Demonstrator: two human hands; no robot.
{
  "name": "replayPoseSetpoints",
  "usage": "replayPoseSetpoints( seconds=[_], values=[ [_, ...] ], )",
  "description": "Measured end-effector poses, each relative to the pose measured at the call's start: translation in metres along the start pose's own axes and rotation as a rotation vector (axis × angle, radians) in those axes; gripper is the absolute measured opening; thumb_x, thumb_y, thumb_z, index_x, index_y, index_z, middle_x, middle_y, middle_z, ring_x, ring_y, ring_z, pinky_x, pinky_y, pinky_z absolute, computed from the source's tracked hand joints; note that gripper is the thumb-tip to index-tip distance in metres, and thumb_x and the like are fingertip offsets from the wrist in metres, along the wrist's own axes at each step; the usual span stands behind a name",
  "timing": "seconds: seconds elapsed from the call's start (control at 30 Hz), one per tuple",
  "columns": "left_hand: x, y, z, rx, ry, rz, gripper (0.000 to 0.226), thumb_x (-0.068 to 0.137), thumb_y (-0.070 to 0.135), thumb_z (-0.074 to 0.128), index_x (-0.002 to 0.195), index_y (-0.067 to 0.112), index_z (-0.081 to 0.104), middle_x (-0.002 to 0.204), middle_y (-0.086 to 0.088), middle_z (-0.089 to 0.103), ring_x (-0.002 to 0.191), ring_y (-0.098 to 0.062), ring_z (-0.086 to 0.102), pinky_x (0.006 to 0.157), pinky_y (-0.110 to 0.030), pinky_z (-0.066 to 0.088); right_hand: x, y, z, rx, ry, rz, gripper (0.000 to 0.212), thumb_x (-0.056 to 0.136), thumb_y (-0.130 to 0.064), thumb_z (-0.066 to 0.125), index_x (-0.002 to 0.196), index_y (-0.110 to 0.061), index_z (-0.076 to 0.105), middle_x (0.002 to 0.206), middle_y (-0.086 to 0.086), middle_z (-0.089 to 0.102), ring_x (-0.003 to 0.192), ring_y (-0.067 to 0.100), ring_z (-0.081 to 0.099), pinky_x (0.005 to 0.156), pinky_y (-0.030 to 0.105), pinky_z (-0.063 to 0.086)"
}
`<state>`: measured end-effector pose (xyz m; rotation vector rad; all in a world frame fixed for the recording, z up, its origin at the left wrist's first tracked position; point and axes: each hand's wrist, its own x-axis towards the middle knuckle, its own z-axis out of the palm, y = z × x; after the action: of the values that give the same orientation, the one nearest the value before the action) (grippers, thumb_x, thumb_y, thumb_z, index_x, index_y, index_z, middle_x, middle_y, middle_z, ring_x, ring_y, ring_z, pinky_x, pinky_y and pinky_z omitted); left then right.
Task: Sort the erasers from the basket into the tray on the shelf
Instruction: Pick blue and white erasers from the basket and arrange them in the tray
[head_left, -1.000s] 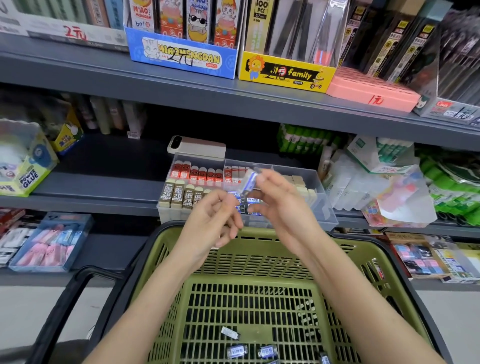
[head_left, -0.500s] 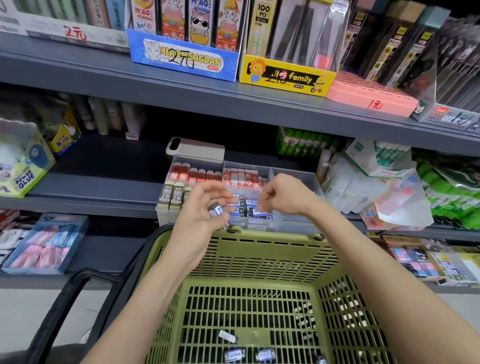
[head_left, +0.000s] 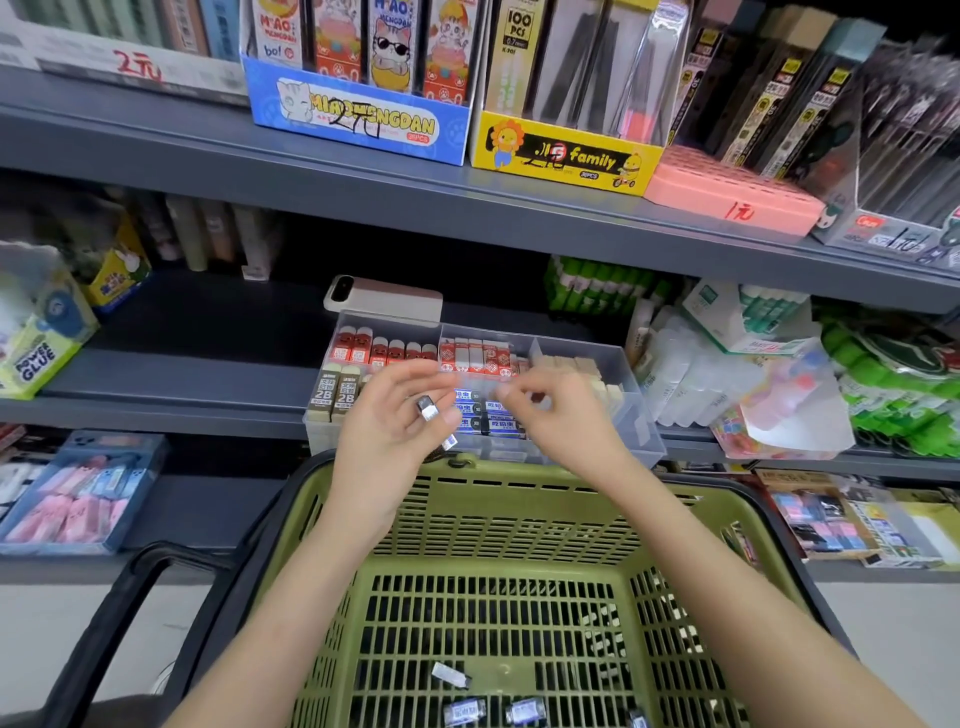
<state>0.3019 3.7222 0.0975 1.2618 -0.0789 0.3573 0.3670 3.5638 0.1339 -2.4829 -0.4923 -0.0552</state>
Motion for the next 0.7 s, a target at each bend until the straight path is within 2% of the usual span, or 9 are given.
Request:
replayPoseSetpoints(
  seconds=[0.07, 0.17, 0.27, 0.37, 0.43, 0.5, 0.57, 0.63, 0.7],
  values=[
    [0.001, -0.002, -0.001, -0.005, 0.047, 0.025, 0.020, 0.082, 0.000, 0.066, 0.099, 0.009, 0.061, 0.108, -0.004, 0.070, 0.109, -0.016, 0.063, 0.091, -0.021, 0.048, -0.017, -0.020, 0.002, 0.351, -0.127, 0.061, 0.025, 0.093, -0.028, 0.057, 0.085, -0.010, 0.074, 0.082, 0.001, 0.072, 0.078, 0.014, 0.062, 0.078, 0.029, 0.047],
    [0.001, -0.005, -0.001, -0.031, 0.089, 0.059, 0.012, 0.085, 0.004, 0.063, 0.089, 0.013, 0.057, 0.108, 0.003, 0.071, 0.114, -0.012, 0.061, 0.092, -0.016, 0.045, -0.032, -0.041, 0.013, 0.623, -0.226, 0.142, 0.016, 0.092, -0.021, 0.059, 0.085, -0.012, 0.070, 0.079, 0.003, 0.071, 0.066, 0.003, 0.060, 0.063, 0.014, 0.047],
    [0.000, -0.005, -0.001, -0.060, 0.074, 0.082, 0.011, 0.083, 0.013, 0.064, 0.087, 0.018, 0.054, 0.109, 0.004, 0.071, 0.117, -0.012, 0.059, 0.093, -0.016, 0.045, -0.032, -0.045, 0.019, 0.892, -0.182, 0.320, 0.010, 0.090, -0.015, 0.061, 0.089, -0.008, 0.068, 0.076, 0.005, 0.069, 0.063, 0.006, 0.057, 0.058, 0.015, 0.045],
    [-0.002, -0.002, -0.001, -0.014, 0.003, 0.068, 0.015, 0.081, 0.017, 0.065, 0.088, 0.020, 0.052, 0.115, 0.007, 0.068, 0.121, -0.012, 0.056, 0.102, -0.026, 0.044, -0.028, -0.039, 0.016, 1.049, -0.183, 0.396, 0.007, 0.087, -0.008, 0.062, 0.083, -0.009, 0.068, 0.070, 0.002, 0.067, 0.060, 0.006, 0.056, 0.057, 0.018, 0.045],
    [-0.004, -0.003, -0.001, 0.206, -0.055, 0.063, 0.026, 0.080, 0.024, 0.069, 0.099, 0.024, 0.051, 0.127, 0.016, 0.060, 0.128, -0.004, 0.047, 0.109, -0.027, 0.037, -0.023, -0.029, 0.006, 0.973, -0.106, 0.381, 0.008, 0.083, -0.007, 0.066, 0.080, -0.012, 0.070, 0.069, -0.002, 0.067, 0.058, 0.003, 0.056, 0.056, 0.016, 0.043],
    [-0.006, -0.006, -0.001, 0.656, -0.048, 0.168, 0.041, 0.081, 0.039, 0.064, 0.118, 0.029, 0.048, 0.138, 0.024, 0.046, 0.135, 0.005, 0.031, 0.112, -0.026, 0.024, -0.014, -0.013, -0.008, 0.760, 0.061, 0.344, 0.011, 0.080, -0.009, 0.070, 0.076, -0.018, 0.070, 0.070, -0.007, 0.068, 0.059, -0.002, 0.058, 0.055, 0.012, 0.043],
    [-0.005, -0.010, -0.003, 1.027, -0.043, 0.306, 0.055, 0.085, 0.045, 0.058, 0.132, 0.020, 0.047, 0.144, 0.008, 0.044, 0.138, -0.004, 0.023, 0.117, -0.032, 0.013, -0.004, 0.003, -0.017, 0.539, 0.183, 0.333, 0.015, 0.078, -0.011, 0.073, 0.073, -0.023, 0.067, 0.072, -0.004, 0.068, 0.066, 0.003, 0.062, 0.064, 0.016, 0.048],
    [-0.003, -0.014, -0.005, 1.227, -0.105, 0.356, 0.059, 0.088, 0.046, 0.056, 0.134, 0.011, 0.049, 0.145, -0.007, 0.045, 0.142, -0.020, 0.025, 0.119, -0.040, 0.004, 0.006, 0.015, -0.014, 0.402, 0.173, 0.337, 0.015, 0.078, -0.014, 0.073, 0.073, -0.024, 0.065, 0.073, -0.002, 0.067, 0.073, 0.012, 0.062, 0.075, 0.028, 0.049],
    [-0.003, -0.019, -0.006, 1.376, -0.194, 0.334, 0.061, 0.090, 0.050, 0.051, 0.135, 0.009, 0.049, 0.146, -0.013, 0.043, 0.142, -0.030, 0.026, 0.119, -0.048, 0.005, 0.014, 0.020, -0.005, 0.292, 0.112, 0.316, 0.008, 0.079, -0.017, 0.073, 0.076, -0.022, 0.067, 0.069, -0.007, 0.064, 0.068, 0.010, 0.058, 0.071, 0.027, 0.045]
  ],
)
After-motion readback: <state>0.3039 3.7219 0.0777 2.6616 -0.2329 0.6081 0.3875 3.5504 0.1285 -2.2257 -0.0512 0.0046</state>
